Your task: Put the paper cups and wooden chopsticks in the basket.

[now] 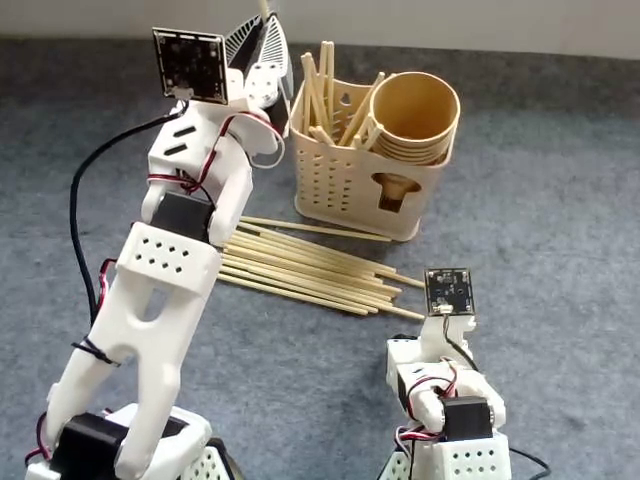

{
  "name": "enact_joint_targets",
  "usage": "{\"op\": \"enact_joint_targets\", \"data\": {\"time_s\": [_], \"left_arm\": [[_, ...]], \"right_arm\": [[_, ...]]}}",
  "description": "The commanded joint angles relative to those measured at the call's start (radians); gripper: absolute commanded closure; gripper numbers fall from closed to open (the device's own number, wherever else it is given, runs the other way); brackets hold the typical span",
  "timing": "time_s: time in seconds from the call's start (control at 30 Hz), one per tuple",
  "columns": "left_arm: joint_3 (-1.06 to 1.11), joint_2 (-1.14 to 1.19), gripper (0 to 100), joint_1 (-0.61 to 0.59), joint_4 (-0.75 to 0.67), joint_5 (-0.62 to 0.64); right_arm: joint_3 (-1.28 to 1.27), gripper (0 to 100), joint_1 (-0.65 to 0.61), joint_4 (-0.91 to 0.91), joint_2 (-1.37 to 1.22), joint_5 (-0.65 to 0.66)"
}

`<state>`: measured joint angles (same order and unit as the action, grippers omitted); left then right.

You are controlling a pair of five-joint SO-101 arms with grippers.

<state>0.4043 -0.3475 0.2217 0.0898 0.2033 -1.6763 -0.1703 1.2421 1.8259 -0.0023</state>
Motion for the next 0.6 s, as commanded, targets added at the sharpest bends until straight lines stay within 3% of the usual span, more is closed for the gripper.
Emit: {"op": "enact_joint_targets", "data": {"time_s": [0.0,0.23,0.57], "left_arm": [[0.053,0.004,99,0.001,0.003,0.008],[0.038,-0.036,99,-0.013,0.003,0.011],[0.038,-0.099,99,0.096,0.000,0.006]], "right_arm": [[-0.142,99.4,0.008,0.008,0.019,0.002],[-0.142,99.4,0.008,0.008,0.019,0.002],[-0.142,99.4,0.008,0.008,0.019,0.002]]}}
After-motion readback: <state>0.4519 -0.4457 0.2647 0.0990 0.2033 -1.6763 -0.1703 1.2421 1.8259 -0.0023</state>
